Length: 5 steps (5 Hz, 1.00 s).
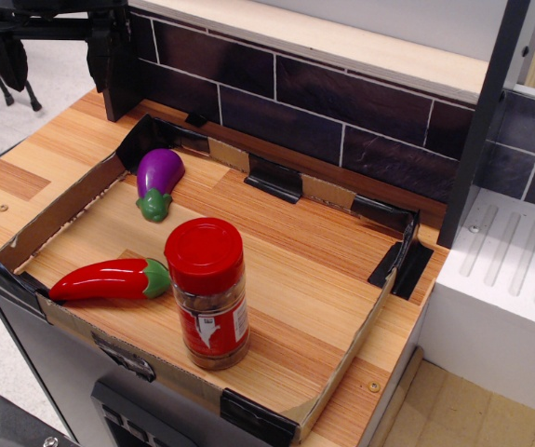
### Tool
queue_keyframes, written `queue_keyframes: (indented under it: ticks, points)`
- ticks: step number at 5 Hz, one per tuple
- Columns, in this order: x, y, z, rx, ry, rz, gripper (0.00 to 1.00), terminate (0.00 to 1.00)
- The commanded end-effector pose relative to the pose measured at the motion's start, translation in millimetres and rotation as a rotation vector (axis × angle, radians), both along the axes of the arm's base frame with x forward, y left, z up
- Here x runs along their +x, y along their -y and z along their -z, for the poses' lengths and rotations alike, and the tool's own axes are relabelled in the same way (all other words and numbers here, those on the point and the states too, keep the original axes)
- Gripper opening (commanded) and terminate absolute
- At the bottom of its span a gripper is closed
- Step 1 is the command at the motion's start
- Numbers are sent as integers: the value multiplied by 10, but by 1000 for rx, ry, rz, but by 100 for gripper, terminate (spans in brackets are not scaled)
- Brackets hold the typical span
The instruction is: Topple basil bottle
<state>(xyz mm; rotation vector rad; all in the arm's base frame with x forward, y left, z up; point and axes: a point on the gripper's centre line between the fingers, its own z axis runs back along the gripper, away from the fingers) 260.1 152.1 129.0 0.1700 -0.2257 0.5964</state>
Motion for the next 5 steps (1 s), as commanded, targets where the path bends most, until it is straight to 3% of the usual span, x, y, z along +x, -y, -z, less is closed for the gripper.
queue_keyframes:
  ticks: [1, 3, 4, 5]
  points:
    - [0, 0, 0, 0, 0, 0, 100, 0]
    - [-188, 756, -101, -201, -5, 76, 100, 0]
    - [-286, 1041, -116, -204, 26, 134, 100, 0]
    - [-321, 1244, -96, -162, 43, 182, 100, 0]
